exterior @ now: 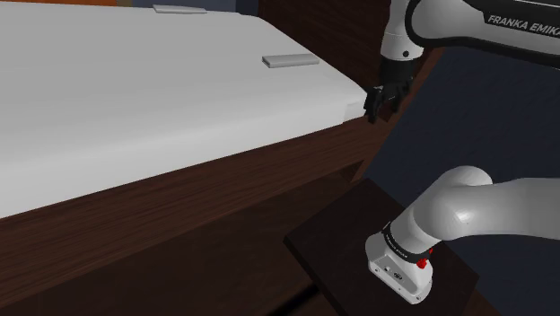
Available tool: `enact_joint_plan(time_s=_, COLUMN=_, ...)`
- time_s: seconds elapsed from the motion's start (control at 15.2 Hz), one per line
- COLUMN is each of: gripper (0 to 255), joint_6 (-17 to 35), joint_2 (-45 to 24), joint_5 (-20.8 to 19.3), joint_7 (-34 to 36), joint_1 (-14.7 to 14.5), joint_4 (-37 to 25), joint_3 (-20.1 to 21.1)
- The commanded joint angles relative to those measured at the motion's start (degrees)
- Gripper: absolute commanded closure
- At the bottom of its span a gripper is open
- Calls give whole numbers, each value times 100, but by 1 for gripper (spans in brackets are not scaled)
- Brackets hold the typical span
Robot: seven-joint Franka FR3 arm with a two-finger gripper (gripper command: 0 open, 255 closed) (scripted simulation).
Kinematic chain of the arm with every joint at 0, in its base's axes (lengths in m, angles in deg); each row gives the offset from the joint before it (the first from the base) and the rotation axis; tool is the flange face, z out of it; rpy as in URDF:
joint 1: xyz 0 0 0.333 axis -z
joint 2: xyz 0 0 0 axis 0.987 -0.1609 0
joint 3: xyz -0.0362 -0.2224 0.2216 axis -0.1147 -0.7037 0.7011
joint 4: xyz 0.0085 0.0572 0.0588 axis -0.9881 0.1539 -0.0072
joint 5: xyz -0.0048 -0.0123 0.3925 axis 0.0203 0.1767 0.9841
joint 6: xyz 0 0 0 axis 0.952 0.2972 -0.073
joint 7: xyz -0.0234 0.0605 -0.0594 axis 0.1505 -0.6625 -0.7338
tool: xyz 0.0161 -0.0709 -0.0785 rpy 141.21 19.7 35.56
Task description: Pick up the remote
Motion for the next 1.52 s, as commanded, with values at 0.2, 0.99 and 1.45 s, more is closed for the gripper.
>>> enact_joint_plan(time_s=0.2, gripper=0, joint_6=321, joint_2=-503, joint_5=-259, joint_7=-851, joint_1=-143, joint_4=-346, joint_3=-334)
enact_joint_plan(time_s=0.99, gripper=0, joint_6=1205, joint_2=-2739, joint_5=-368, joint_7=-4172, joint_1=-794, joint_4=-2343, joint_3=-1251)
enact_joint_plan(time_s=1.45, gripper=0, joint_6=1255, joint_2=-4093, joint_5=94, joint_7=-6043, joint_1=-1052, joint_4=-3907, joint_3=-1430)
